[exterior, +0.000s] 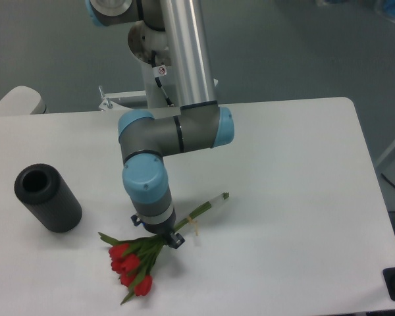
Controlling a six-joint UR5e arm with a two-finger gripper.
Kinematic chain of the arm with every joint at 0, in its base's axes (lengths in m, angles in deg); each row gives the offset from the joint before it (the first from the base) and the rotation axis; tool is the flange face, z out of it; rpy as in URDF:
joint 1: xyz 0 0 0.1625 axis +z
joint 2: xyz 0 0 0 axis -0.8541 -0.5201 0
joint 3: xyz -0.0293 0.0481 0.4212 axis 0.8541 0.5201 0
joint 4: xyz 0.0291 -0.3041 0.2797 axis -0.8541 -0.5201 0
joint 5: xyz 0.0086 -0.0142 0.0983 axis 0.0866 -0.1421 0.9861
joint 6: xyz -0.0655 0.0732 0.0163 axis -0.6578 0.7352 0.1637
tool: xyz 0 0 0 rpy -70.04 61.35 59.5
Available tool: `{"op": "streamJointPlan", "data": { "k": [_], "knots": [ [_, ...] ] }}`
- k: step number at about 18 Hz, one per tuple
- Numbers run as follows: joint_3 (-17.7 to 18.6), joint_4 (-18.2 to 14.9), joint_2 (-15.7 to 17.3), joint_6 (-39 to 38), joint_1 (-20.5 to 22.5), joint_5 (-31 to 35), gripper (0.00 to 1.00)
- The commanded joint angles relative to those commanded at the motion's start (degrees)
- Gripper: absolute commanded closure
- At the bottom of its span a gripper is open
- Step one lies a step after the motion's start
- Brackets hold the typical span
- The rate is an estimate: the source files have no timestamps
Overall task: Pick up the flowers from the table
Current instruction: 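Close the gripper around the tulip stems below the blooms, then lift the tulip bouquet off the table, moving away from the black vase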
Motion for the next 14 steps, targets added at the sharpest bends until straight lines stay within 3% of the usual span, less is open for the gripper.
{"op": "streamJointPlan", "data": {
  "k": [5,10,14],
  "knots": [
    [-3.87,-6.59,-0.17,1.84,1.32,-1.14,0.89],
    [-5.89,-9.67,0.0,5.88,4.13,-2.81,0.89],
    [-7.3,-10.21,-0.26,9.31,6.24,-3.16,0.89]
  ]
}}
